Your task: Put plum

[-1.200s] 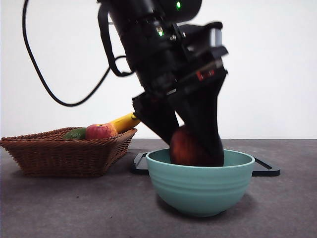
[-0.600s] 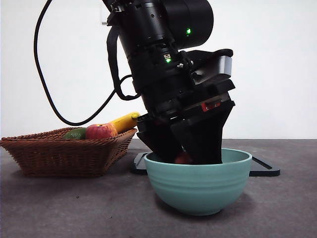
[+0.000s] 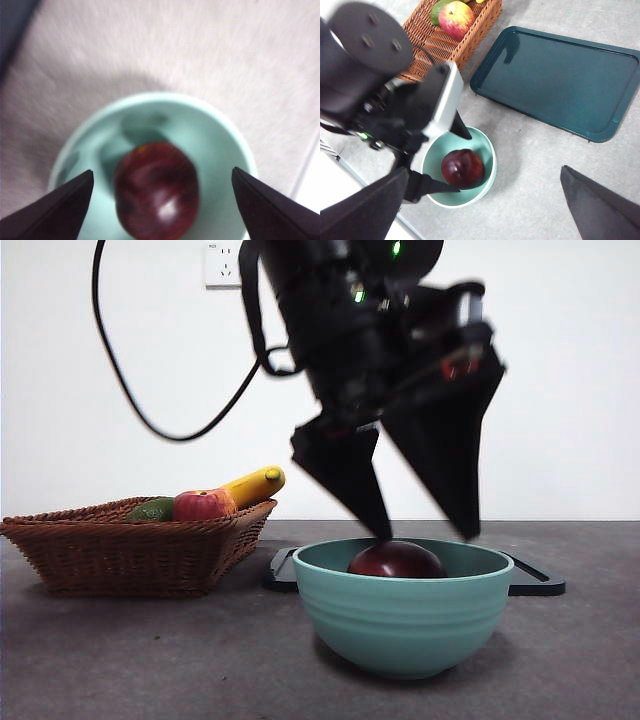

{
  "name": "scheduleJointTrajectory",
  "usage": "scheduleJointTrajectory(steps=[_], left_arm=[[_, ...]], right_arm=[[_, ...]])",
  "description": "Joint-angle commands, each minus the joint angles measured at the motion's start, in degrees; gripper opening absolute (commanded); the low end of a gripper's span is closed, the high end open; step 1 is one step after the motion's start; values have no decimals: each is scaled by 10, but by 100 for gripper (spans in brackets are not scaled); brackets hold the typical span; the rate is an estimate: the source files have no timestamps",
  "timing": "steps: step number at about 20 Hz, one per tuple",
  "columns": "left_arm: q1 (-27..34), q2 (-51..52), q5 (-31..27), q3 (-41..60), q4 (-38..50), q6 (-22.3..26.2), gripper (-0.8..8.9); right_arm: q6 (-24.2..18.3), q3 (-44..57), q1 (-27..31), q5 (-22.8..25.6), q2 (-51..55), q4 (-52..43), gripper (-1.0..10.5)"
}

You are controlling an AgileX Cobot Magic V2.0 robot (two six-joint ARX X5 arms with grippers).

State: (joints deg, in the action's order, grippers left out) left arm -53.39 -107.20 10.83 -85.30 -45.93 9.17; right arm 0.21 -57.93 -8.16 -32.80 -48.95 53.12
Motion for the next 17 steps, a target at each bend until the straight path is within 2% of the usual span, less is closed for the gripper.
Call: scheduleJointTrajectory(steps=[1, 4, 7, 12, 17], left_arm=[[-4, -8, 1, -48, -24, 2, 437], [12, 17, 1, -89, -43, 0, 437], [50, 78, 1, -92, -22, -19, 437], [156, 208, 6, -91, -21, -43, 437], [246, 317, 50, -69, -61, -43, 437]], right_arm=[[-3, -11, -1, -1, -4, -5, 491], [-3, -11, -1, -1, -4, -5, 491], [-3, -11, -1, -1, -4, -4, 491], [-4, -11, -1, -1, -4, -4, 491], [-5, -11, -1, 0, -4, -4, 491]])
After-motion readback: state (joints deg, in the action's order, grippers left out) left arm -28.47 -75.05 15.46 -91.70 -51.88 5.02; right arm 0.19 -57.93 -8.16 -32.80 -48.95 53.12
